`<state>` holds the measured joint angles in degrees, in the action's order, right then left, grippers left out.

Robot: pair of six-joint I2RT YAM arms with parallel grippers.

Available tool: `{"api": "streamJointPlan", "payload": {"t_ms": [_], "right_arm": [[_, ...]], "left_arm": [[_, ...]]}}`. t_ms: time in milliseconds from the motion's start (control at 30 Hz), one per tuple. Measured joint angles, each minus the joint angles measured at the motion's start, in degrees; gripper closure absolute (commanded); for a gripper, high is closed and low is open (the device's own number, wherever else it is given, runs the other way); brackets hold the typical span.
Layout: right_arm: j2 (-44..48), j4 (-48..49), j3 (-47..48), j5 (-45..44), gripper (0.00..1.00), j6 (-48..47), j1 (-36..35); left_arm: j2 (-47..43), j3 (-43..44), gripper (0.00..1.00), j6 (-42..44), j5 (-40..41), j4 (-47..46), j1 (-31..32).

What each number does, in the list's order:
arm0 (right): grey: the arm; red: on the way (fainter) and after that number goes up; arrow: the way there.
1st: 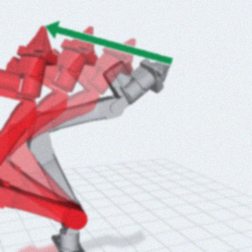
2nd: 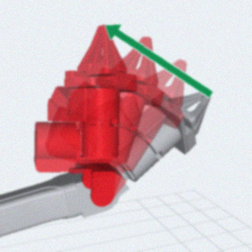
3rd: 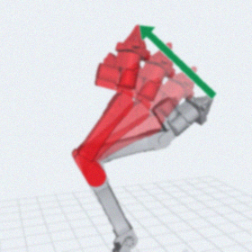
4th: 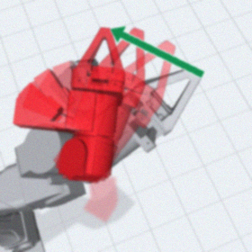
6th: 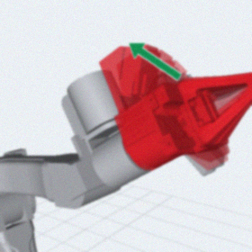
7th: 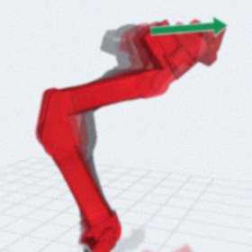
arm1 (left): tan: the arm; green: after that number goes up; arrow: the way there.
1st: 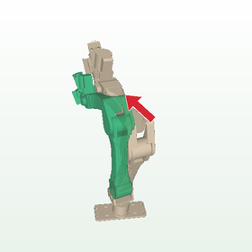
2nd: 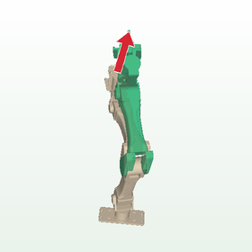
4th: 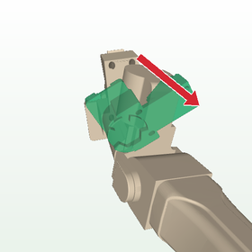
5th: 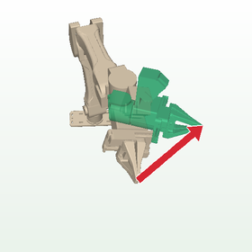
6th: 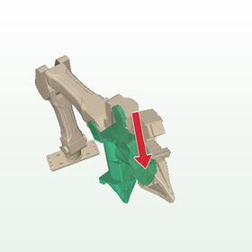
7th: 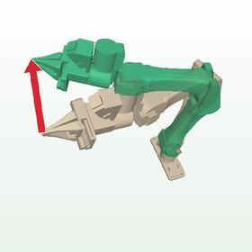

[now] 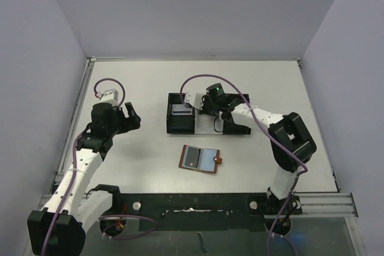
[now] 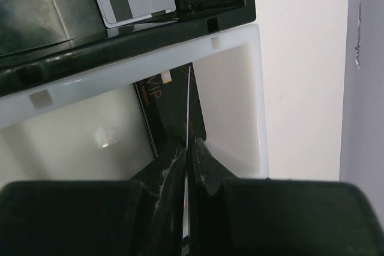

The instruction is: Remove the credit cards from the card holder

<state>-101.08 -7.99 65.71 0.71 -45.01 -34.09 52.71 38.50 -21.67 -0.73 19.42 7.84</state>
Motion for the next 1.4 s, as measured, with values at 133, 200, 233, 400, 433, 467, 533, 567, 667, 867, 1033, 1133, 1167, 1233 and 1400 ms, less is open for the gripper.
{"api": "streamJointPlan", "payload": {"t_ms": [133, 200, 233, 400, 433, 467, 533, 567, 667, 867, 1033, 1133, 1167, 1233, 1400], "right_arm": [[-1.81, -0.44, 1.22, -0.02, 1.0, -1.2, 0.59], [-2.6, -0.76, 2.25, 0.0, 0.99, -1.4, 0.7], [-2.99, -0.76, 2.73, 0.0, 0.98, -1.55, 0.7], [-5.33, -0.83, 4.09, -0.22, 0.98, -2.78, 0.79], [-5.73, -0.85, 4.11, -0.35, 0.98, -3.13, 0.79], [-6.27, -0.87, 4.17, -0.52, 0.97, -3.5, 0.79], [-7.37, -0.87, 4.48, -0.85, 0.92, -4.15, 0.79], [-8.11, -0.87, 4.72, -1.03, 0.92, -4.55, 0.79], [-8.9, -1.46, 5.6, -1.16, 0.9, -5.03, 0.79], [-8.92, -3.34, 6.19, -0.44, 0.77, -4.44, 0.79], [-8.94, -4.79, 6.19, 0.15, 0.7, -3.39, 1.01], [-8.96, -5.64, 6.19, 0.72, 0.67, -2.29, 1.14], [-8.98, -5.86, 6.19, 0.83, 0.67, -1.95, 1.18], [-8.98, -6.19, 6.19, 1.11, 0.66, -1.03, 1.31], [-9.07, -6.25, 6.19, 1.29, 0.64, 0.7, 1.95]], "left_arm": [[0.35, 0.0, 0.2, 0.13, -0.22, 0.02, 0.0], [0.42, 0.0, 0.2, 0.2, -0.39, 0.02, 0.0], [0.42, 0.0, 0.2, 0.22, -0.46, 0.0, 0.0], [0.42, 0.0, 0.2, 0.46, -0.81, 0.0, 0.0], [0.42, 0.0, 0.2, 0.5, -0.87, 0.0, 0.0], [0.42, 0.0, 0.2, 0.52, -0.92, 0.0, 0.0], [0.42, 0.0, 0.2, 0.57, -0.96, -0.02, 0.0], [0.42, 0.0, 0.2, 0.61, -1.01, 0.0, 0.0], [0.46, 0.0, 0.2, 0.9, -1.09, 0.0, 0.0], [0.81, 0.0, 0.2, 0.98, -1.14, -0.02, 0.0], [1.27, 0.0, 0.2, 1.07, -1.4, -0.02, 0.0], [1.62, 0.0, 0.2, 1.16, -1.57, 0.0, 0.0], [1.73, 0.0, 0.2, 1.18, -1.62, 0.0, 0.0], [1.97, 0.0, 0.2, 1.2, -1.75, 0.0, 0.0], [2.75, 0.0, 0.2, 1.33, -2.56, 0.0, 0.0]]}}
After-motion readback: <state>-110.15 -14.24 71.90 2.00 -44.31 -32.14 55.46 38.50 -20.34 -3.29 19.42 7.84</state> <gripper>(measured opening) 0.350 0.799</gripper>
